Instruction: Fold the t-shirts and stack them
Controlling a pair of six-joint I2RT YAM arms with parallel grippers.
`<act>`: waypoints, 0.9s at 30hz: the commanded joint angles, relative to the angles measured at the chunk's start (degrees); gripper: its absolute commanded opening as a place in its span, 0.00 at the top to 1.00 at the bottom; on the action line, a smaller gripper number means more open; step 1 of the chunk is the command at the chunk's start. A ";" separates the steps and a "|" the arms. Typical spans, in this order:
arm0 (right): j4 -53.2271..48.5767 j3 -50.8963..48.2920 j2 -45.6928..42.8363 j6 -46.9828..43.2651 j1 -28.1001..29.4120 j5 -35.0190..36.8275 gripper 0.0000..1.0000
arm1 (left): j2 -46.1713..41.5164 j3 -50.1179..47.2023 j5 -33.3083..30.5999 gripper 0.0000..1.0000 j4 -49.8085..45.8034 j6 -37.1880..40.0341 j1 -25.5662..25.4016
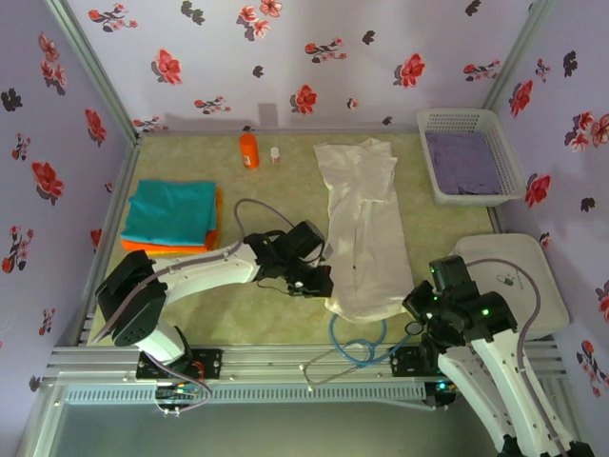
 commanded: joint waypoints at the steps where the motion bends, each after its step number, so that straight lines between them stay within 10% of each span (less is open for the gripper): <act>1: 7.07 1.64 3.27 1.13 -0.07 3.52 1.00 | 0.69 4.85 0.50 1.00 -3.26 3.62 3.44; 27: 40.68 16.40 48.21 -12.01 -16.26 -3.98 1.00 | 27.31 38.16 6.03 1.00 -10.83 15.22 21.55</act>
